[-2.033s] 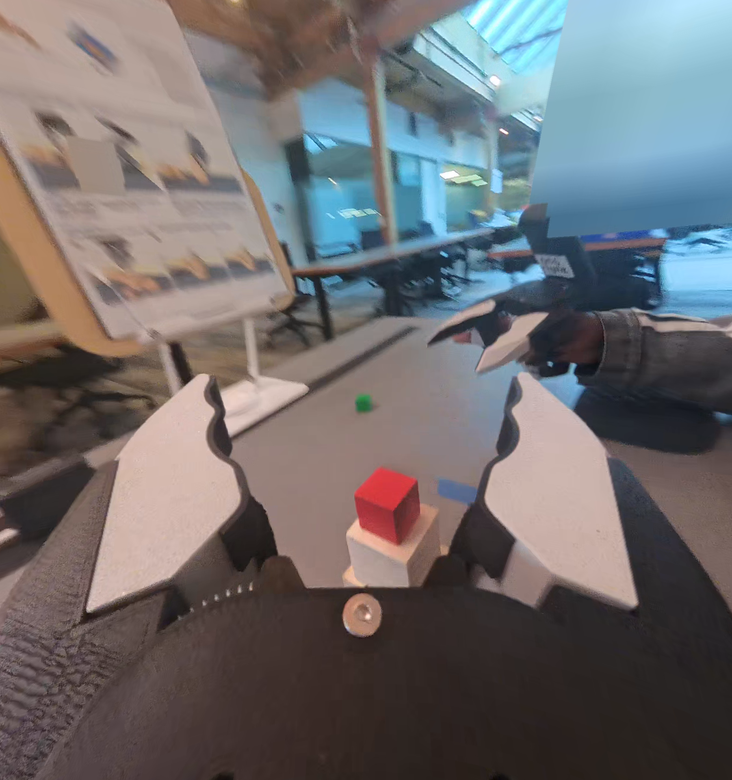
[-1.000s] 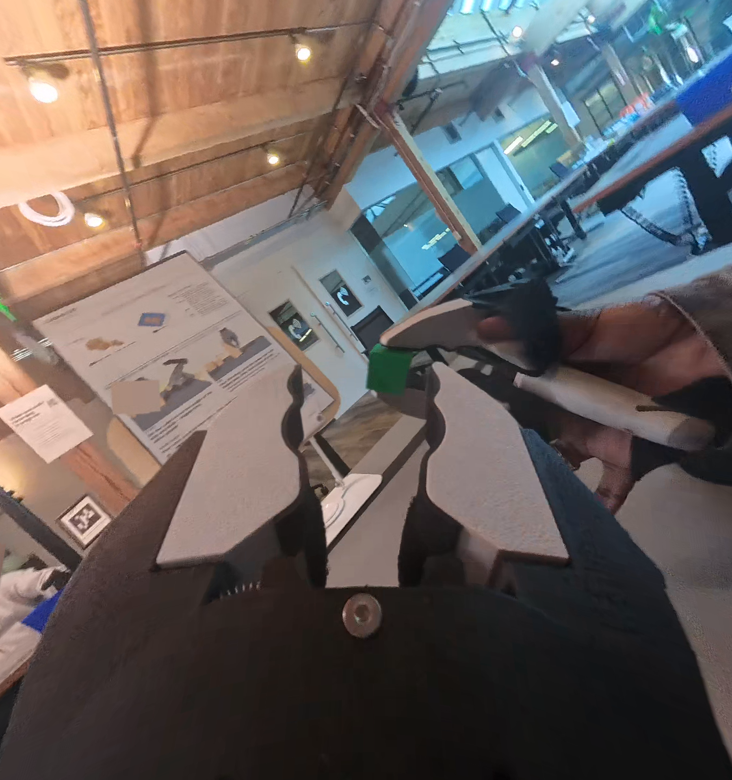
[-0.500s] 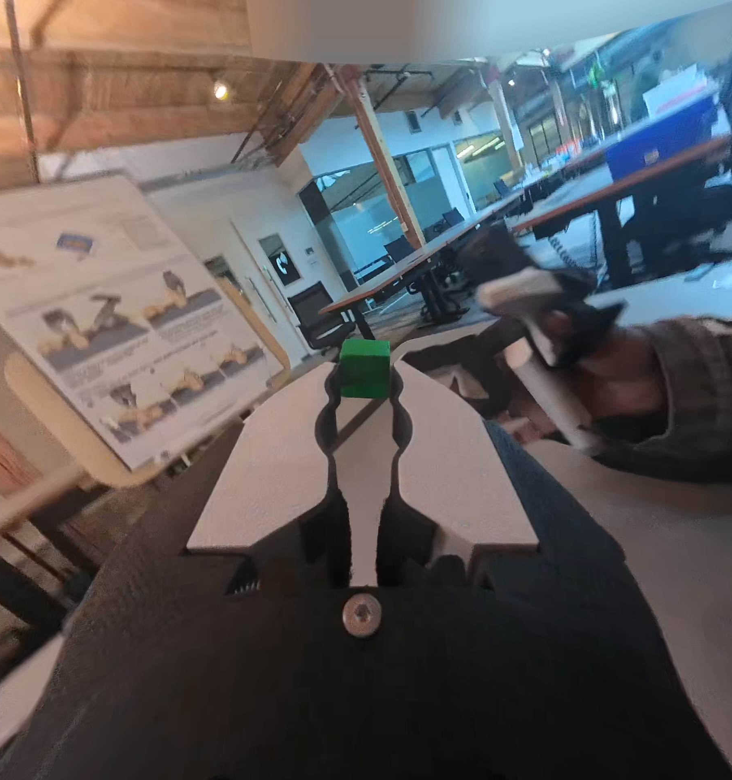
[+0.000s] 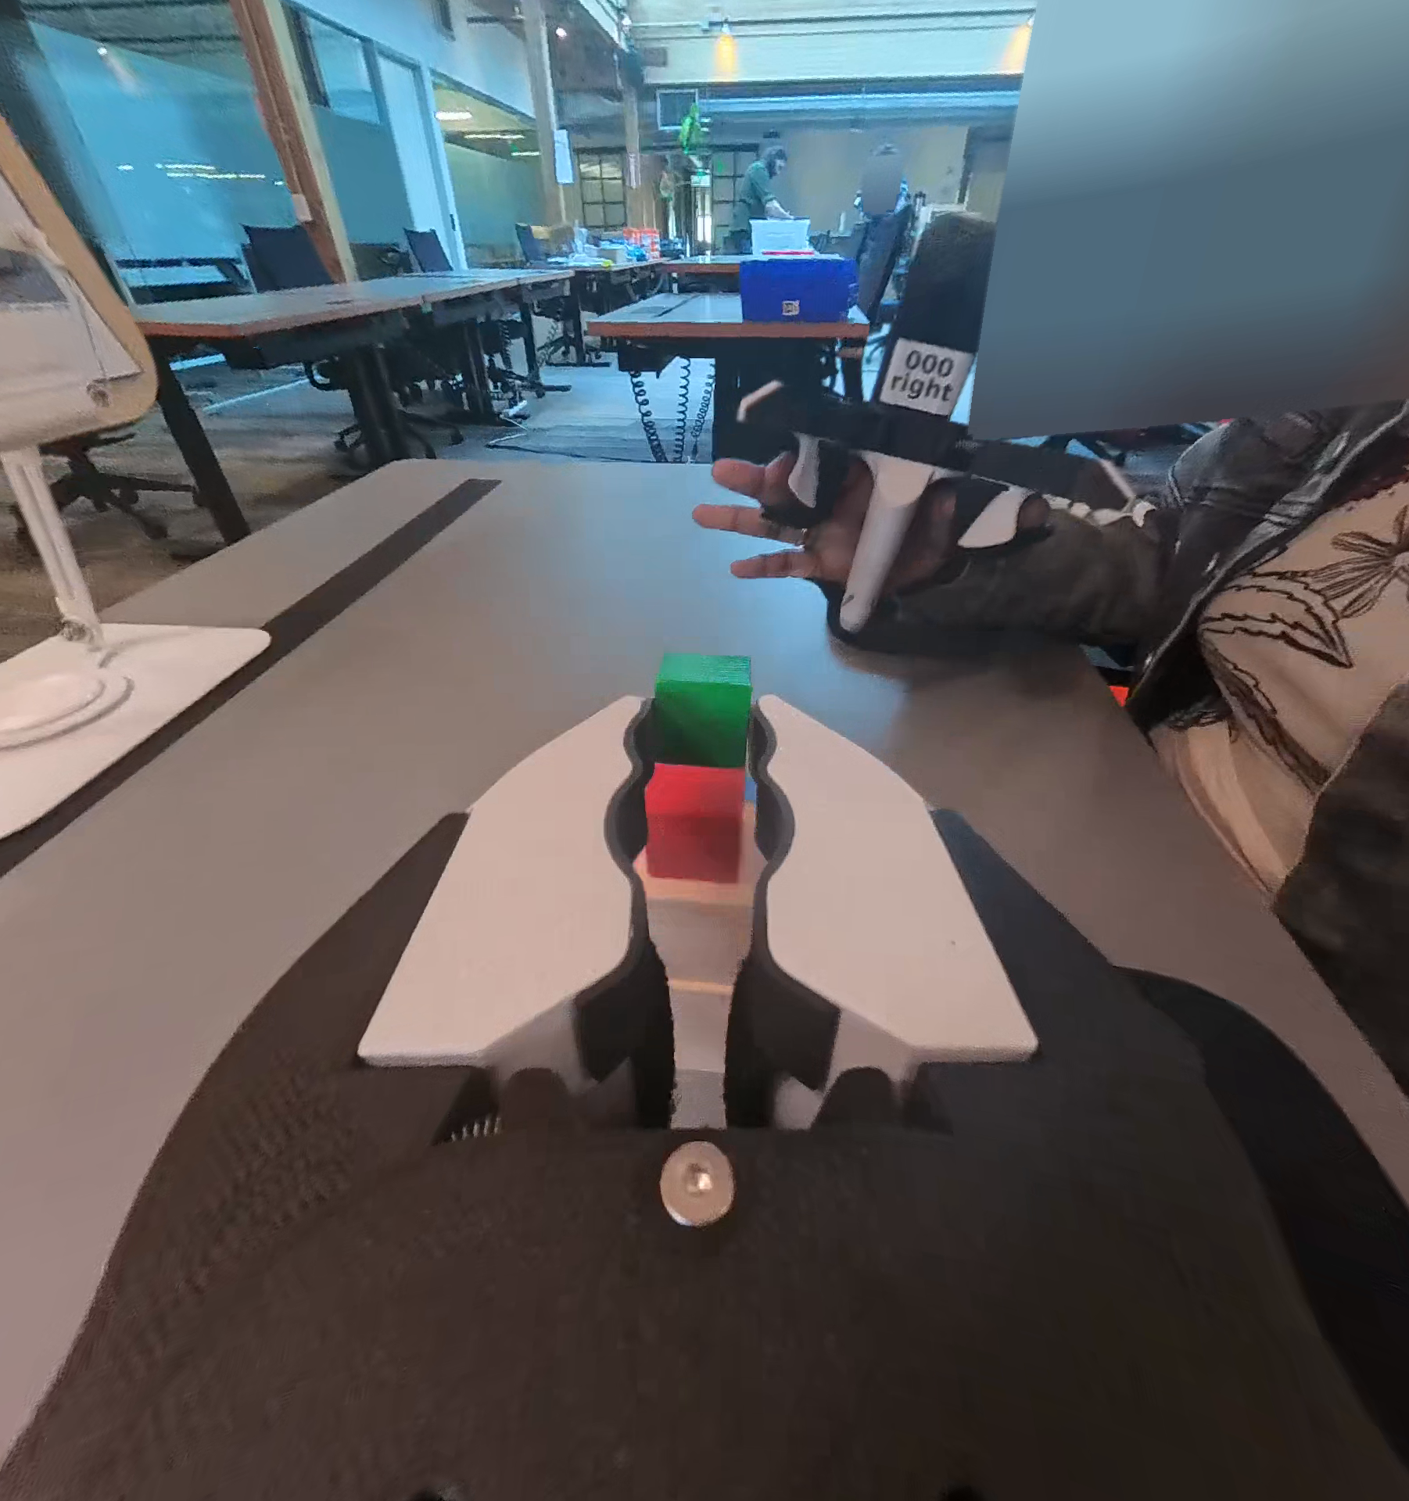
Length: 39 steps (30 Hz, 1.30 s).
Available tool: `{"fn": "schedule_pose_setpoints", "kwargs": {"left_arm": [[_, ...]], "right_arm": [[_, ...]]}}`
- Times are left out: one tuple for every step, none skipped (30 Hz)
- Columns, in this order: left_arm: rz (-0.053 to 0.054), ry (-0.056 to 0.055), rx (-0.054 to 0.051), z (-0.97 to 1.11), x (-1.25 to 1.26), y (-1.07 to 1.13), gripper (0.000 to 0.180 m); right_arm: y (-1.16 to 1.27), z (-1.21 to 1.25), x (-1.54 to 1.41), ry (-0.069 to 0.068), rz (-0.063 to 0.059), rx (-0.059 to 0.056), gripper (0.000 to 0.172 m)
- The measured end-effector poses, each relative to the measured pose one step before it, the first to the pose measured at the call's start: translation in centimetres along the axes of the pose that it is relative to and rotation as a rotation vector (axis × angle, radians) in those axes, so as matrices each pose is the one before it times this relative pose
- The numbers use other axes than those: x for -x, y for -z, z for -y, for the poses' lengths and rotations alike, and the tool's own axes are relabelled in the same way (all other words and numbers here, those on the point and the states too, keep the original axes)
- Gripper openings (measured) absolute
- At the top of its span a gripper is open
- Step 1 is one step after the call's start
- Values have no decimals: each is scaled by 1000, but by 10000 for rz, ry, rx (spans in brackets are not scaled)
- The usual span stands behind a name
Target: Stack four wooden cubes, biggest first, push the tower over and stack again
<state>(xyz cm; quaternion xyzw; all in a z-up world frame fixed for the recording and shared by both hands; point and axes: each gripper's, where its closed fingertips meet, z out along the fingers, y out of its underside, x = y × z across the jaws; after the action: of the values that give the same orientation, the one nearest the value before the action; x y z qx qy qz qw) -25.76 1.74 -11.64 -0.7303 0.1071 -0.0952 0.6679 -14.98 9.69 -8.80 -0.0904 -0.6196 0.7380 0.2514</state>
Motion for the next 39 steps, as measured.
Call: {"fn": "schedule_pose_setpoints", "kwargs": {"left_arm": [[-66, 93, -74, -216, 147, 71, 22], [-110, 88, -124, -88, 10, 52, 21], [-9, 66, -120, -51, 99, 44, 21], [28, 36, -56, -79, 133, 41, 21], [-9, 29, -6, -121, 57, 16, 21], [-13, 36, -6, -100, 27, -20, 21], [-19, 33, -19, -72, 15, -42, 21], [-54, 28, -17, -75, -52, -58, 21], [-58, 24, 11, -110, -55, -69, 21], [-9, 17, 10, -89, 18, -47, 21], [-33, 15, 9, -88, -12, -48, 22], [-44, 18, 18, -89, -39, -44, 21], [-3, 18, 17, -87, 28, -51, 22], [-9, 21, 22, -93, 26, -45, 22], [-42, 38, 33, -116, -24, -47, 22], [-43, 38, 50, -117, -20, -52, 22], [-25, 6, 30, -84, -4, -35, 22], [3, -19, -10, -16, 28, -6, 22], [11, -10, -36, 26, 44, 2, 22], [4, 18, -24, 0, 22, 23, 21], [-6, 18, -16, -19, 13, 18, 22], [-10, 4, -25, -20, -16, 20, 25], [-20, -11, -38, 5, -51, 11, 31], [-17, -5, -26, 10, -68, 5, 38], [-36, 18, -29, 34, -101, 7, 45], [-22, 21, -12, 71, -108, 15, 50], [-5, -5, -1, 103, -90, 50, 52], [32, -43, 7, 149, -67, 104, 53], [124, -92, 39, 185, 58, 176, 53], [203, -130, 75, 217, 146, 239, 53], [239, -140, 117, 223, 193, 287, 52], [250, -144, 192, 188, 203, 341, 45], [251, -156, 245, 124, 195, 345, 32], [339, -97, 329, -23, 343, 316, 22], [306, -89, 397, -188, 332, 215, 19], [200, -149, 298, -179, 187, 111, 17], [100, -161, 165, -131, 60, -7, 14], [17, -101, 101, -131, -12, -110, 13], [-61, -30, 117, -210, -70, -180, 11]], "right_arm": [[43, -47, -65, -43, -13, 0, 139], [26, -33, -53, -37, -14, -2, 138], [-9, -60, -20, -25, -2, 7, 138], [-15, -72, 48, -19, 31, 25, 137], [-27, -91, 29, -7, 6, 39, 137], [-26, -93, -10, 19, -10, 40, 137], [-27, -91, 16, 21, 2, 48, 137], [-24, -91, 14, 11, 5, 47, 137], [-7, -60, -3, 3, -8, 27, 137], [-6, -33, -24, -7, -14, 13, 137], [14, -9, -11, -11, -2, -1, 137], [6, 12, -42, -18, -19, -18, 137], [25, -23, -58, -25, -26, 0, 137], [10, -33, -35, -22, -16, 20, 137], [10, -40, -41, -7, -13, 18, 137], [11, -8, -1, 7, -3, 8, 137], [-2, -2, 2, 14, -1, 2, 137], [-7, -10, 12, 13, 2, 8, 137], [2, -10, 35, 4, 19, 9, 136], [-6, -7, 16, -2, 7, 4, 136], [-9, -11, 0, -2, 2, 6, 136], [-1, -5, 27, 2, 12, 5, 136], [-3, -5, 5, -1, 10, 2, 136], [4, -7, 11, -5, 6, 5, 136], [-9, -18, 14, -4, 10, 4, 136], [-3, -5, 2, -4, 5, 2, 136], [1, -30, -17, -6, -4, 12, 136], [-9, -55, -26, -8, -13, 28, 136], [2, -72, -47, -2, -17, 54, 136], [28, -95, -95, 18, -47, 89, 137], [49, -154, -209, 44, -110, 147, 137], [62, -271, -303, 63, -159, 237, 137], [85, -417, -327, 62, -155, 358, 138], [82, -411, -189, 58, -62, 359, 140], [76, -264, -130, 73, -35, 242, 141], [61, -103, -97, 48, -39, 93, 141], [41, 57, -10, -6, -4, -36, 141], [18, 128, 55, -48, 39, -84, 141], [-5, 135, 70, -60, 52, -76, 141]]}}
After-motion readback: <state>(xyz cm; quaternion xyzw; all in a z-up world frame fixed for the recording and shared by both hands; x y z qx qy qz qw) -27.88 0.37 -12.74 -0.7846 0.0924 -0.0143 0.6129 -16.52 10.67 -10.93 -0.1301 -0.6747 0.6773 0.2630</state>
